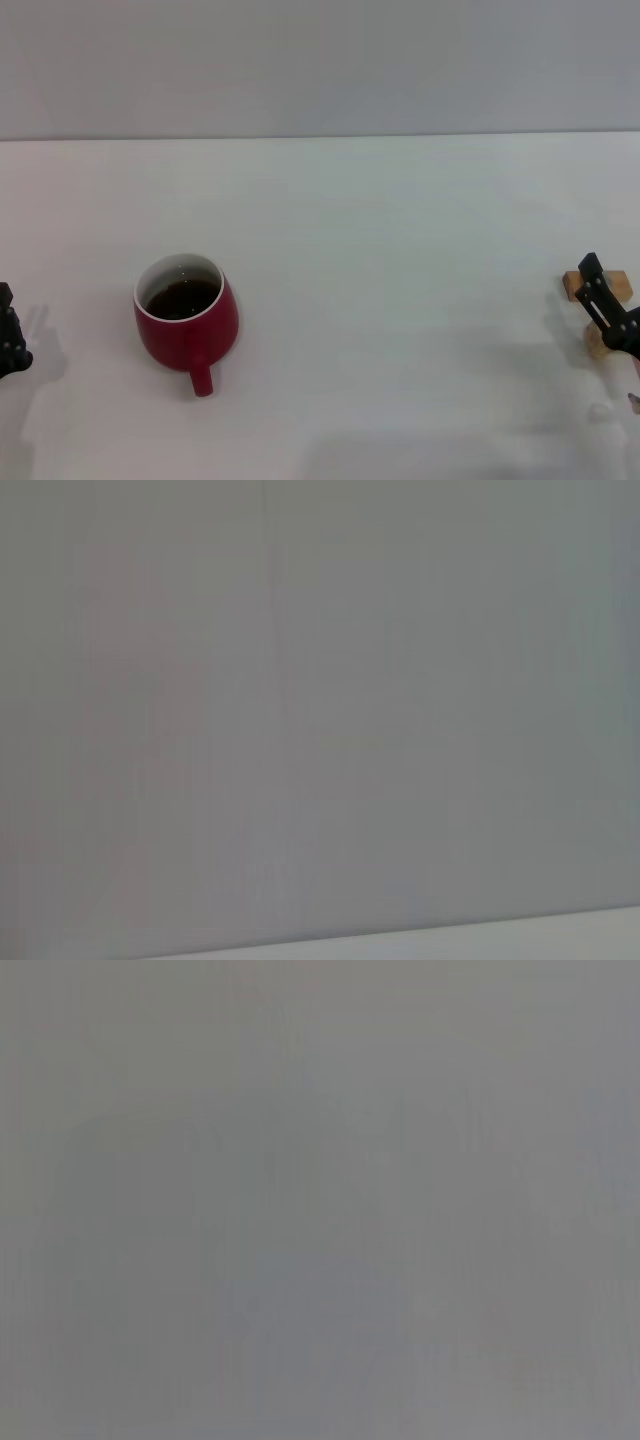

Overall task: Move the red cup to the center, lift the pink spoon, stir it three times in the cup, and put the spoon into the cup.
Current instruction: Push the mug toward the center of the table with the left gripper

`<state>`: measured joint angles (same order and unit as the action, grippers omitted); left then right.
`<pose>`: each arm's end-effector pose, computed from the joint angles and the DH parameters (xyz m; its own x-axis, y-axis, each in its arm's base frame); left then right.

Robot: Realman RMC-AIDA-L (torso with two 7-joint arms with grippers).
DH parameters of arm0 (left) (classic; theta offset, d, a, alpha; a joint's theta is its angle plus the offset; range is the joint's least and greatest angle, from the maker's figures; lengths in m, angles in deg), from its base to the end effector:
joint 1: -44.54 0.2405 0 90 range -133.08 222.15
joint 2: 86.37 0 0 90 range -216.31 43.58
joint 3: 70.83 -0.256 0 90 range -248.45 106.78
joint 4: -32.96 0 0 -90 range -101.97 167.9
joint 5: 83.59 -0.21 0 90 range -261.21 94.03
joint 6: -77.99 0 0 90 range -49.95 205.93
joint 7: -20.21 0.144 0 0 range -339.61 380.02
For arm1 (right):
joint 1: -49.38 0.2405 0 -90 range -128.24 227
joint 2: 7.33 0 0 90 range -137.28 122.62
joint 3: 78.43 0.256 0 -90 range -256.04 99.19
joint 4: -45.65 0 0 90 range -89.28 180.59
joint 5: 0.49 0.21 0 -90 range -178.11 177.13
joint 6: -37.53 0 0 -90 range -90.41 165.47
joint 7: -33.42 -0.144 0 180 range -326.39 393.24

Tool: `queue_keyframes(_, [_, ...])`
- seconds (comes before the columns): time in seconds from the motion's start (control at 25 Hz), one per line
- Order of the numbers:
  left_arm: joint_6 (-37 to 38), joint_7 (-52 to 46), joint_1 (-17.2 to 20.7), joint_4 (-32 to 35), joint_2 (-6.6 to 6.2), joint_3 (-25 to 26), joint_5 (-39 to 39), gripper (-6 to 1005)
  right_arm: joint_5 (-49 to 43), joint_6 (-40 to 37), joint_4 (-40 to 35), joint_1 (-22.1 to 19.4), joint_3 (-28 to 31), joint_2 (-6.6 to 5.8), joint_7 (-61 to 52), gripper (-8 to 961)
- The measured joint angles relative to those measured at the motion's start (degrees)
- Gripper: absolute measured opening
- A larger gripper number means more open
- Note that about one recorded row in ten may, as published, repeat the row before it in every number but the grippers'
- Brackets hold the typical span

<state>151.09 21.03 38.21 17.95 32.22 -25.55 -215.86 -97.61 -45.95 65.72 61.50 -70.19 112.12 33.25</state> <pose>-0.3774 0.2247 -0.0189 0.7794 0.0242 0.6260 0.6265 -0.0363 -0.7786 0.3263 0.2276 -0.0505 0.6463 0.0728 -0.7596 -0.7461 -0.1489 -0.6490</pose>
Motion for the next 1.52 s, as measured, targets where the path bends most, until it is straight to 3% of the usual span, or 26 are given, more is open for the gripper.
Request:
queue_keyframes(0.36, [0.27,-3.19,-0.55,0.79,-0.18,-2.70,-0.17,-2,0.00,-0.39,-0.03,0.00,-0.03,-0.01,0.00,839])
queue_keyframes(0.84, [-0.72,-3.38,-2.97,1.30,-0.03,-10.23,-0.28,-2,-0.06,-0.54,-0.11,-0.35,-0.51,-0.10,-0.20,839])
queue_keyframes(1.52, [-1.39,-3.56,-4.18,-0.35,0.02,-14.31,-0.27,-2,-0.09,-1.18,-0.30,-0.79,-0.68,-0.10,-0.37,840])
